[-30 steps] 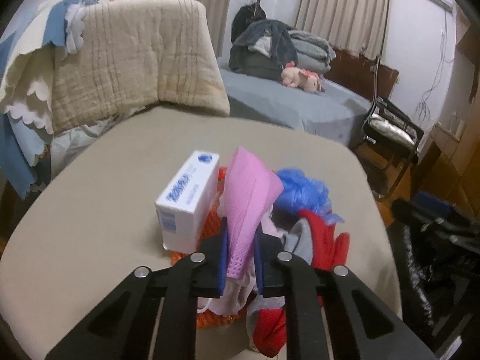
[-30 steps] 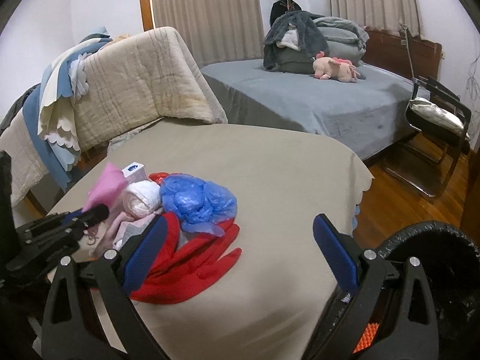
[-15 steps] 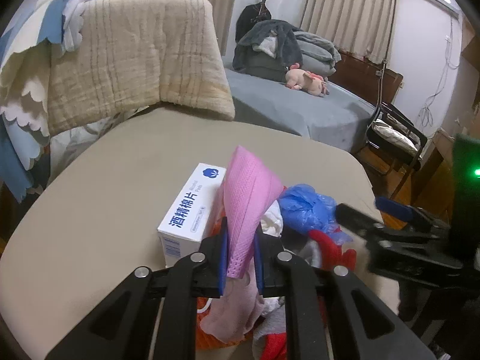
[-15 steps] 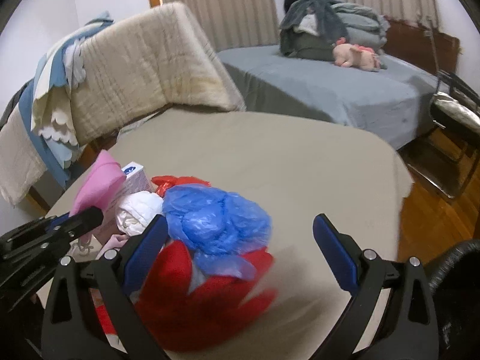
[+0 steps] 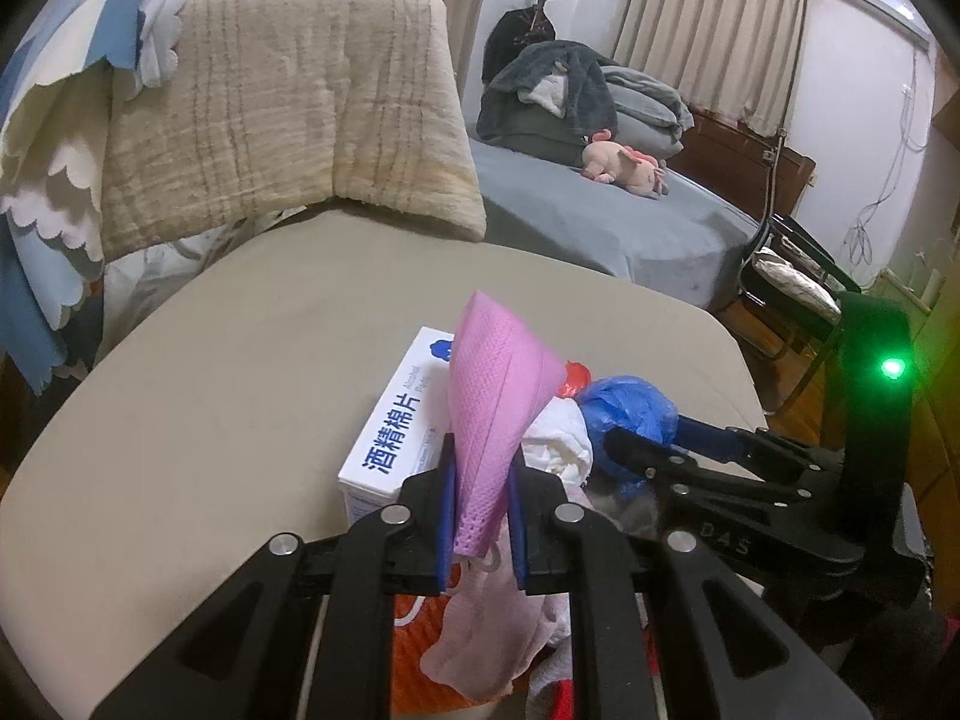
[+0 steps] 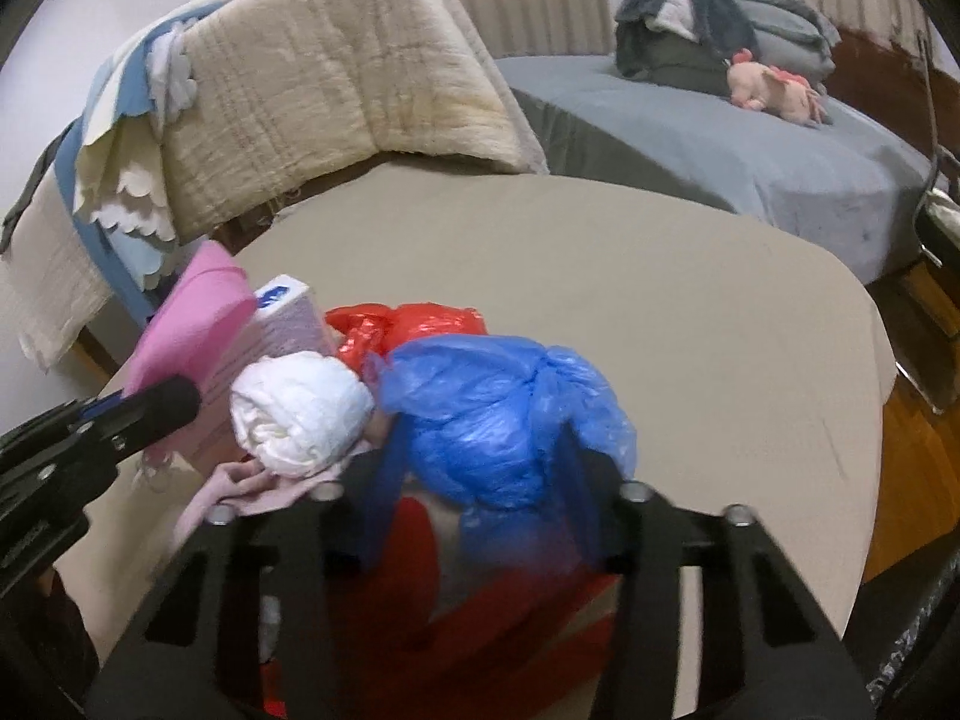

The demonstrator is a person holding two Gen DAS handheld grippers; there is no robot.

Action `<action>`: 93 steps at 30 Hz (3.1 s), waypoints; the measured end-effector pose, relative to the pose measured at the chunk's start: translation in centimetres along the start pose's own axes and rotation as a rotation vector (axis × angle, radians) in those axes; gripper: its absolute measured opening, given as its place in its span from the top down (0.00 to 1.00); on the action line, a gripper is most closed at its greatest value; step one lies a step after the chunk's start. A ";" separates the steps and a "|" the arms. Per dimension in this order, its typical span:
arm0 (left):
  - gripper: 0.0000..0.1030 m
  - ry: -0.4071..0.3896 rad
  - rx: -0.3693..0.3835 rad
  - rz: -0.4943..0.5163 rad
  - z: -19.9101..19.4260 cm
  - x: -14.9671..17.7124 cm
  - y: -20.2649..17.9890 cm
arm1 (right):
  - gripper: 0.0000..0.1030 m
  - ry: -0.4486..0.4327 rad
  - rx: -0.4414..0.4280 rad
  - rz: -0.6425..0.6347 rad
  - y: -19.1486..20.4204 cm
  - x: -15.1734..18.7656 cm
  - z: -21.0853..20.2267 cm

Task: Collect trash
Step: 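Grasp the blue plastic bag with the right tool while the left tool holds the pink mask, then carry the pink mask and blue bag over the bin and release both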

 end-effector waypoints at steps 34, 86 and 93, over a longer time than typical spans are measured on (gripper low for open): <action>0.86 0.007 -0.018 0.020 -0.1 0.4 -1.7 | 0.26 0.059 0.006 0.058 -2.2 0.7 -1.0; 0.86 -0.017 0.311 0.278 -7.5 2.7 -25.6 | 0.62 -0.267 0.227 0.232 -15.9 7.3 -29.3; 0.86 0.031 0.379 0.330 -6.3 5.2 -29.9 | 0.62 -0.245 0.313 0.292 -19.8 10.7 -31.1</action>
Point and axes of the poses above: each gripper's, at about its wrist camera, not at the fingertips, and z roughly the way its jaws point, y to its left, x to its underside, the point moved 9 cm from there along z, roughly the way its jaws point, and after that the axes turned 5 degrees about x, right-handed, at the moved point
